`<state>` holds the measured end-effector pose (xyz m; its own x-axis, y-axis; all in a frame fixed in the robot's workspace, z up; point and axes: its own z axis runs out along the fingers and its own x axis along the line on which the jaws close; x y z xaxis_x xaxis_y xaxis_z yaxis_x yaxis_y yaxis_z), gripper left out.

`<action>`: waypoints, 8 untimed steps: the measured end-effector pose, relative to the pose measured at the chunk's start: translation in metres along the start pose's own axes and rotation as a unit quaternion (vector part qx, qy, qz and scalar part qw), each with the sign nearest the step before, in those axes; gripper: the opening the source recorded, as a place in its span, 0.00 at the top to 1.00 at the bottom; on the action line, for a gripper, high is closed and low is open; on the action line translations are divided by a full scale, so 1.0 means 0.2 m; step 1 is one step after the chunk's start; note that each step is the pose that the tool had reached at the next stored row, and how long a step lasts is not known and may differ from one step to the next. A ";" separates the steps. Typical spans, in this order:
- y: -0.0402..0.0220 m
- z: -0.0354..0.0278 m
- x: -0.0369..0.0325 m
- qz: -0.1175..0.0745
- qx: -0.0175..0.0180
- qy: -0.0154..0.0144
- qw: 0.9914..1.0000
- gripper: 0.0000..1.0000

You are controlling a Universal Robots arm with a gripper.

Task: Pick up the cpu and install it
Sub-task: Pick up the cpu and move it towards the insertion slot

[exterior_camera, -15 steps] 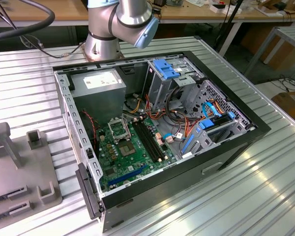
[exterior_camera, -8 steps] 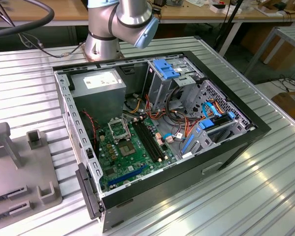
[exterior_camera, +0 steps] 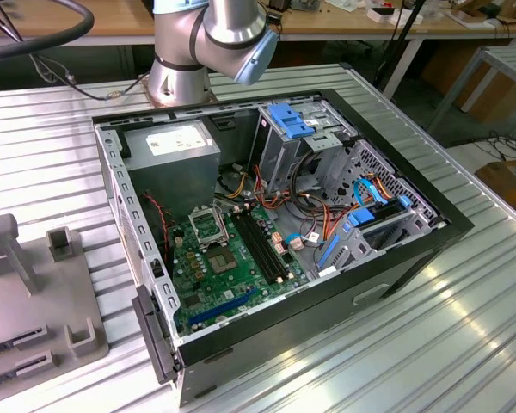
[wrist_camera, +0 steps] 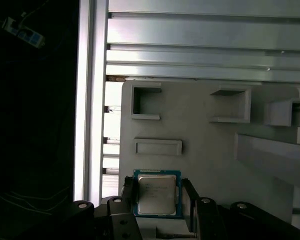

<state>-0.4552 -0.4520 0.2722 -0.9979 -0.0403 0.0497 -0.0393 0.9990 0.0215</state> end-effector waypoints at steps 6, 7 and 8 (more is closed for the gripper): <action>0.000 -0.010 0.001 0.000 0.000 0.000 1.000 0.53; 0.000 -0.012 0.001 0.000 0.000 0.000 1.000 0.53; 0.000 -0.013 0.001 0.000 0.000 0.000 1.000 0.53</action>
<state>-0.4552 -0.4520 0.2749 -0.9979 -0.0403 0.0499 -0.0392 0.9990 0.0215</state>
